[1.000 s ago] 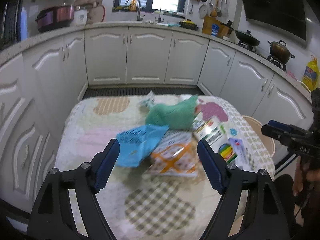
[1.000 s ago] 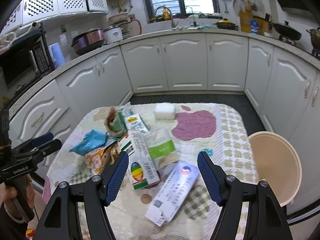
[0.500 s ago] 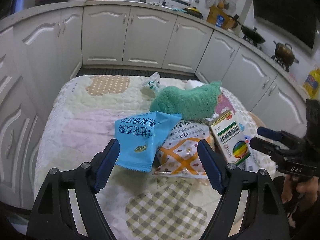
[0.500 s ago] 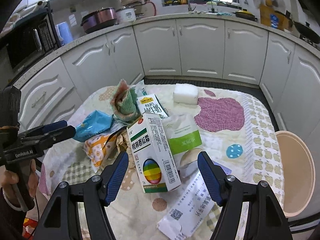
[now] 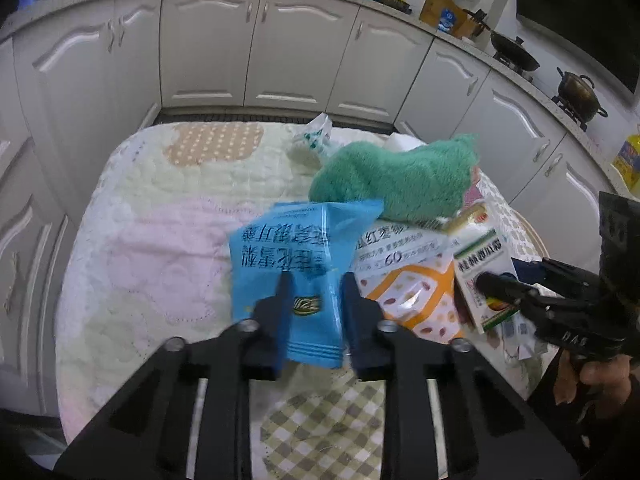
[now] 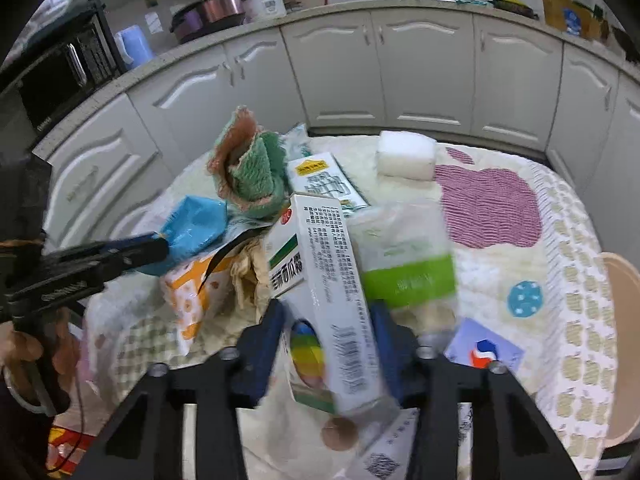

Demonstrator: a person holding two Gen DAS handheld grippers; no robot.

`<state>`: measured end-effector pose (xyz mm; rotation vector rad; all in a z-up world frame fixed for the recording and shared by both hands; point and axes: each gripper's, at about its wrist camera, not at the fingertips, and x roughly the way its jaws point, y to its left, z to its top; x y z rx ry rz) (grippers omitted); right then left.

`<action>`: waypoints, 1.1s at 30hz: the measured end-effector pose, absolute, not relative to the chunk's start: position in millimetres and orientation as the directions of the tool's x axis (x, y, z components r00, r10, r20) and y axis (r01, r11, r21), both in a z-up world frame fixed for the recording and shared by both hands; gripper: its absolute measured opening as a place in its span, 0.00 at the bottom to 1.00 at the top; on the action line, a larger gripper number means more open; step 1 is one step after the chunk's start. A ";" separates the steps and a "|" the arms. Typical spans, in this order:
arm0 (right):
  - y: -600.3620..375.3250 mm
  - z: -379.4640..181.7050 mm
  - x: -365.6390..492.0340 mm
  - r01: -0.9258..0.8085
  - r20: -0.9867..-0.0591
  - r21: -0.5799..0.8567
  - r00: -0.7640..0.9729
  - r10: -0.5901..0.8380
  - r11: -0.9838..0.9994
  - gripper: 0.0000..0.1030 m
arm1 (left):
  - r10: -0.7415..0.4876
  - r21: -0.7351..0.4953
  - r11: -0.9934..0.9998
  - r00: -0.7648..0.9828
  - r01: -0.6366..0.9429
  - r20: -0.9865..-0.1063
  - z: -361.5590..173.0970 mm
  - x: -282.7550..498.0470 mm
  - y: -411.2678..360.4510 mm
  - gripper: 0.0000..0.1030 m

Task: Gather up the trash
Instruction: 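Grasp the blue snack wrapper with the left tool while the right tool grasps the medicine box, then carry wrapper and box over the beige bin and open both tools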

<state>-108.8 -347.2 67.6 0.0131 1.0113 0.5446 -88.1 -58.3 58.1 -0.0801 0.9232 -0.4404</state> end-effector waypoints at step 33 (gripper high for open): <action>-424.3 155.9 -162.3 -0.388 -0.682 0.223 0.594 0.428 0.894 0.26 | -0.529 -0.243 0.834 0.591 0.495 -0.609 165.0 -152.2 -124.5 0.07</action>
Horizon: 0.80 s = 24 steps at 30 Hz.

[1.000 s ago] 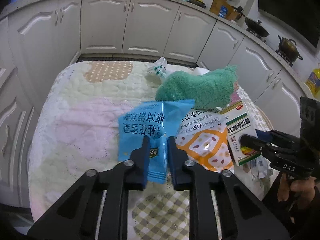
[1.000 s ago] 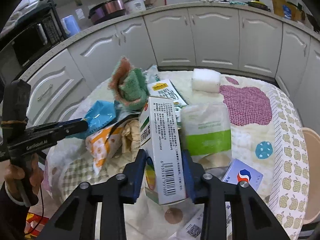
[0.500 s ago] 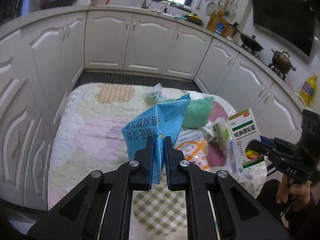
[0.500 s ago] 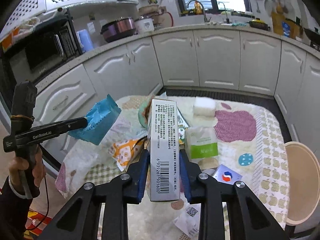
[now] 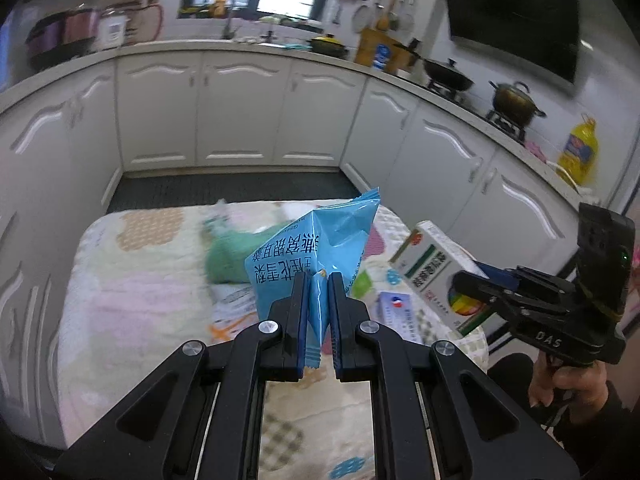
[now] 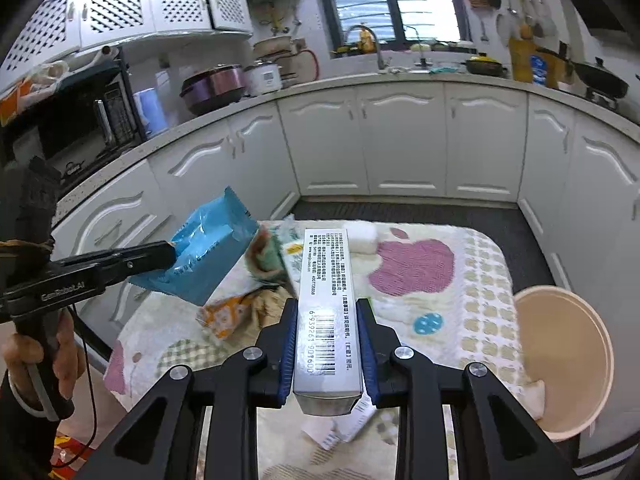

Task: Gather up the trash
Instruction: 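Carry wrapper and box over the beige bin and open both tools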

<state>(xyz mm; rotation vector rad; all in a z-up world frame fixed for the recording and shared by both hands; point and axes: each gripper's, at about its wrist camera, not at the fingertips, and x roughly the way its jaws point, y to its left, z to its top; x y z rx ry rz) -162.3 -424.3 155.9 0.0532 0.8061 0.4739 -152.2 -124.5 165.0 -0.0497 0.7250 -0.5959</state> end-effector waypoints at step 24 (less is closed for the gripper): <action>-563.3 159.0 -163.3 -0.105 -0.671 0.210 0.708 0.221 0.972 0.26 | -0.617 -0.239 0.724 0.454 0.647 -0.643 162.9 -146.6 -289.9 0.07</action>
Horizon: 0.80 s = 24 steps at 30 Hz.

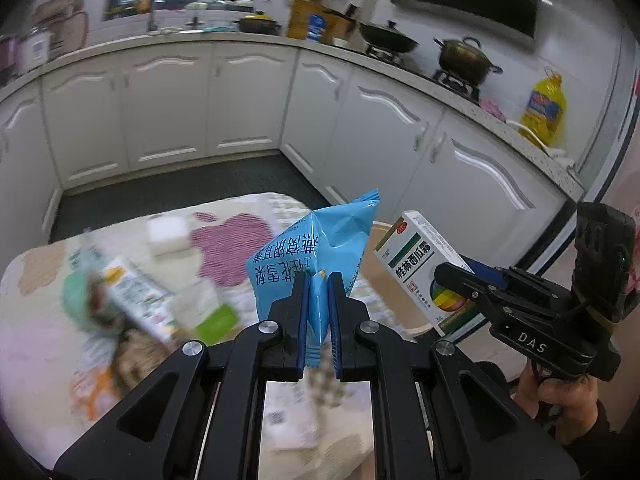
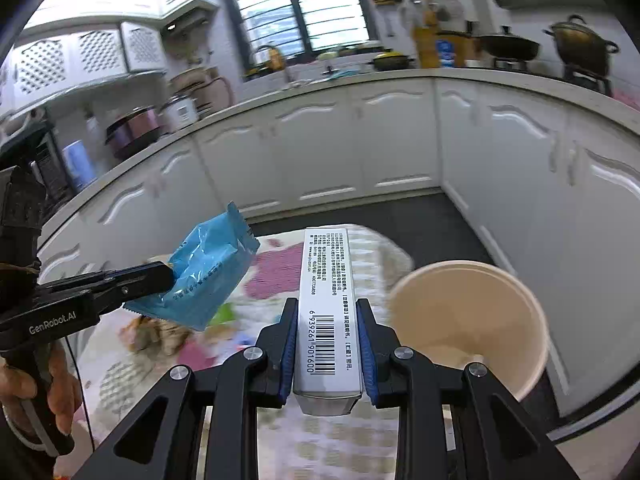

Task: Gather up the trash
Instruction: 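Carry wrapper and box over the beige bin and open both tools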

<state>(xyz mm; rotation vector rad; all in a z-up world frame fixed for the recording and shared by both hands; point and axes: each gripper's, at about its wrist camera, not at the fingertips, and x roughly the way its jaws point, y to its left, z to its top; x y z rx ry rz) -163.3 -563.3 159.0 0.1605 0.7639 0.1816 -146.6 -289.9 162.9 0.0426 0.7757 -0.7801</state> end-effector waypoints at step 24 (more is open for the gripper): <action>-675.0 93.6 -138.1 0.160 -0.767 0.202 0.639 0.055 0.966 0.26 | -0.612 -0.282 0.646 0.260 0.709 -0.747 109.0 -128.3 -461.4 0.07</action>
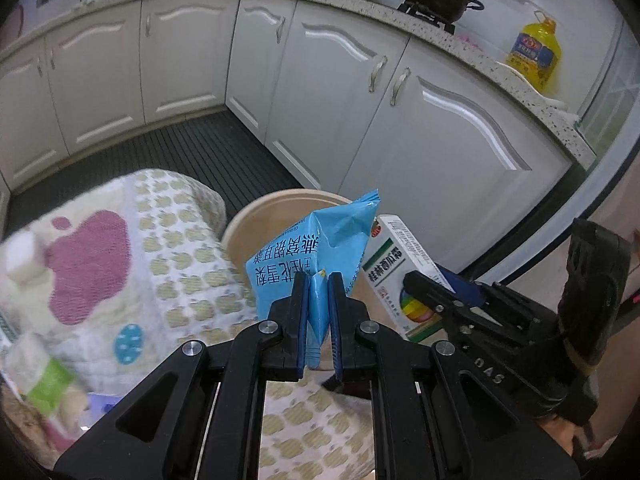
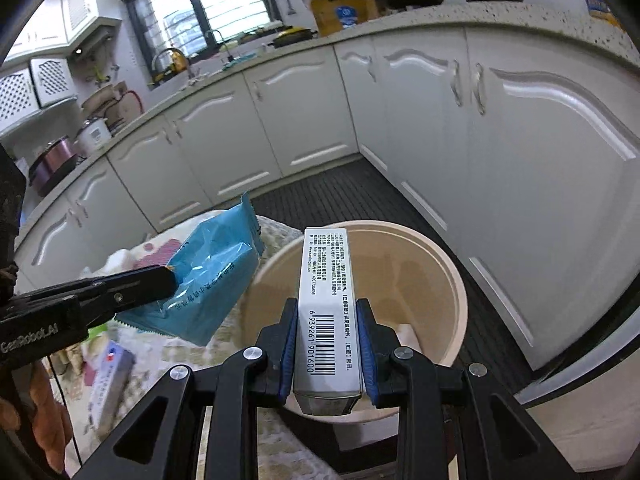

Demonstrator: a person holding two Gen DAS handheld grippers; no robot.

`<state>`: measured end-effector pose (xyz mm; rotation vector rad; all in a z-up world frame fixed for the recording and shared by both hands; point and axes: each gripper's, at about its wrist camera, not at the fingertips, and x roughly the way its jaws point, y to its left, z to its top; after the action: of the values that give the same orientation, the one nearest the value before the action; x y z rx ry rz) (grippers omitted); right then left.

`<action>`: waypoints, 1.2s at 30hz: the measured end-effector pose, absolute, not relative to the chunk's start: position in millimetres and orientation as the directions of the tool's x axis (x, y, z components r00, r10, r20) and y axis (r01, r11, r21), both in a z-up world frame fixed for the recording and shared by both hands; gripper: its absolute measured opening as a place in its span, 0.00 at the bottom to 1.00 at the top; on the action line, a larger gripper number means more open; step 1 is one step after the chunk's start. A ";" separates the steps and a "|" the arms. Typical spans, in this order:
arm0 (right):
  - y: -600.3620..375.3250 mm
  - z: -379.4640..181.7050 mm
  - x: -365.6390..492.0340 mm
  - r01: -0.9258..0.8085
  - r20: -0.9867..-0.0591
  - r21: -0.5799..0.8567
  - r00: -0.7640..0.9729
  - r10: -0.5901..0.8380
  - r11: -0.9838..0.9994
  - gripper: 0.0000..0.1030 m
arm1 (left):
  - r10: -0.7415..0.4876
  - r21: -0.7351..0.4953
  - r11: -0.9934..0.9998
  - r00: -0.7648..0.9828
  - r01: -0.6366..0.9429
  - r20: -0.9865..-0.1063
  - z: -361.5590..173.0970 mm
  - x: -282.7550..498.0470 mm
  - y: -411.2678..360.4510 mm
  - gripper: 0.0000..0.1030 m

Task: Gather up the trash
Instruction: 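Carry wrapper and box over the beige bin and open both tools, then move both open tools back over the table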

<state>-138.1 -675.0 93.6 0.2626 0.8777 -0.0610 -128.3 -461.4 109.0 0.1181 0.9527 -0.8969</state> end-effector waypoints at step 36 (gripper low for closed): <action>-646.1 106.0 -142.1 0.173 -0.757 0.145 0.653 -0.003 0.974 0.57 | -0.553 -0.220 0.753 0.415 0.620 -0.723 117.2 -140.1 -418.2 0.53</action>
<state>-142.1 -646.1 106.0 0.2123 0.8545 -0.1004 -140.1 -418.2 117.2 0.0856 0.8735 -0.7377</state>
